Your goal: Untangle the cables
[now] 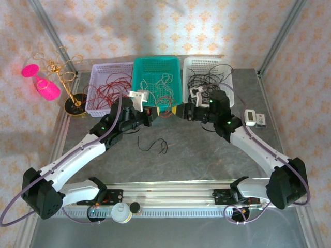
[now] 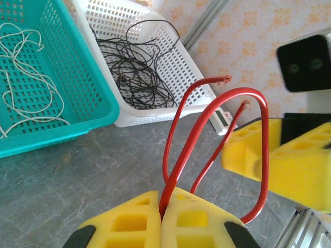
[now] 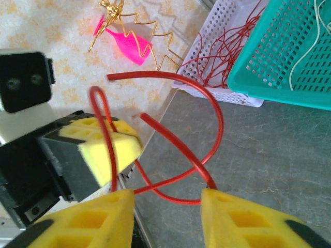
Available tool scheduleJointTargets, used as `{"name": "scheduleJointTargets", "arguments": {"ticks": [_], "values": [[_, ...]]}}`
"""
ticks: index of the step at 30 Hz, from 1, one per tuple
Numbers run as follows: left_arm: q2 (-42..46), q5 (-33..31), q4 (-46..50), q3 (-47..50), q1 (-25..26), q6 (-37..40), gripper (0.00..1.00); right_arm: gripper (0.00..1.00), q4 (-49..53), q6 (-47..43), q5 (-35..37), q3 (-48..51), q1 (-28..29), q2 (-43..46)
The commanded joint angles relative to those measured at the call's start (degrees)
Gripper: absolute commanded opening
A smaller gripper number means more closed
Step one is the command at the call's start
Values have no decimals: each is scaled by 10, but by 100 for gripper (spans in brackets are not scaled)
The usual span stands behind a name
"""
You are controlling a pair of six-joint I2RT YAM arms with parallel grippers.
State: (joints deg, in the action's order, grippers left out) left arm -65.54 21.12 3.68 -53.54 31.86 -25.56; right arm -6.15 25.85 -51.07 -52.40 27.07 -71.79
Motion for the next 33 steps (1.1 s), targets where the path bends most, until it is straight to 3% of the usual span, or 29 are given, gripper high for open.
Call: {"name": "scheduleJointTargets", "arguments": {"ticks": [1, 4, 6, 9, 14, 21, 25, 29, 33], "values": [[18, 21, -7, -21, -1, -5, 0, 31, -59, 3, 8, 15, 2, -10], [18, 28, -10, -30, -1, -8, 0, 17, -81, 36, 38, 20, 3, -24], [18, 29, -14, -33, -1, -10, 0, 15, -99, 58, 51, 25, 7, -27], [23, 26, -36, -33, -2, -18, 0, 4, -91, 102, 109, 35, 18, -26], [43, -7, -114, -10, -1, -42, 0, 1, -82, 158, 155, 67, 47, -6], [71, -49, -190, 23, -1, -53, 0, 1, -44, 157, 169, 116, 59, 58], [76, -51, -168, 22, -1, -36, 0, 12, 35, 119, 173, 99, 58, 90], [86, -31, -144, 29, -1, -19, 0, 34, 133, 44, 187, 30, 28, 122], [96, 41, -139, 38, -2, 6, 0, 45, 168, -12, 102, -60, -32, 113]]}}
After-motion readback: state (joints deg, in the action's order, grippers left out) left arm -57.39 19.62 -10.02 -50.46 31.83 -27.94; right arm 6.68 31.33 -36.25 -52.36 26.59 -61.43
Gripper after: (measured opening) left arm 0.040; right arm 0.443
